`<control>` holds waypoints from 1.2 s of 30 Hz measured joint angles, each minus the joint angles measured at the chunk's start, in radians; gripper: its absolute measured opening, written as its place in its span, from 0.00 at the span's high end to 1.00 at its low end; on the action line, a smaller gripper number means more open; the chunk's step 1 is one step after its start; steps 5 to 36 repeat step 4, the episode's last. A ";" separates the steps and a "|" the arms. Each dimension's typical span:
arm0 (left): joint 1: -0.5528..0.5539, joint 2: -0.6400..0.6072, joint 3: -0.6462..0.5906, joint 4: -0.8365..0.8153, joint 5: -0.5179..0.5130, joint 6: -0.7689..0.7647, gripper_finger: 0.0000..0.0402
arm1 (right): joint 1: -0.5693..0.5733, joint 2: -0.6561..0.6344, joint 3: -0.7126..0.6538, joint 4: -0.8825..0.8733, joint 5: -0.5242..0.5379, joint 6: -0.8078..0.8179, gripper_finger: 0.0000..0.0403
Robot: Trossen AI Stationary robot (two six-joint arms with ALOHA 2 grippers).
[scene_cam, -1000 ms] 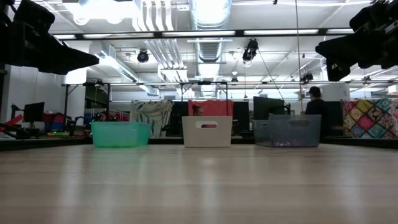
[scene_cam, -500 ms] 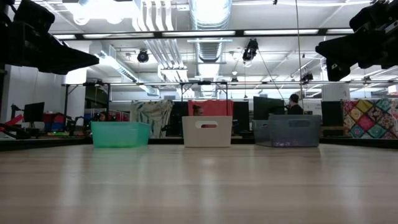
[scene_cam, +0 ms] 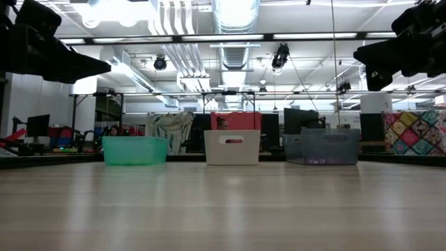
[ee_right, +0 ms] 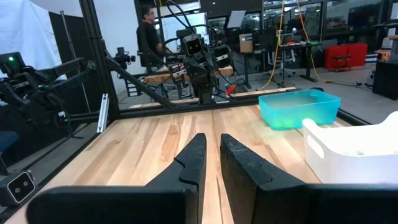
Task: Sort Halloween decoration
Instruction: Return to Home Position
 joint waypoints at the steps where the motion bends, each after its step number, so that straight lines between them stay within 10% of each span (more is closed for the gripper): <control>1: 0.000 0.000 0.000 0.000 0.000 0.000 0.81 | 0.000 0.000 0.000 0.000 0.000 0.000 0.90; 36: 0.000 0.000 0.000 0.000 0.000 0.000 0.81 | 0.000 0.000 0.000 0.000 0.000 0.000 0.90</control>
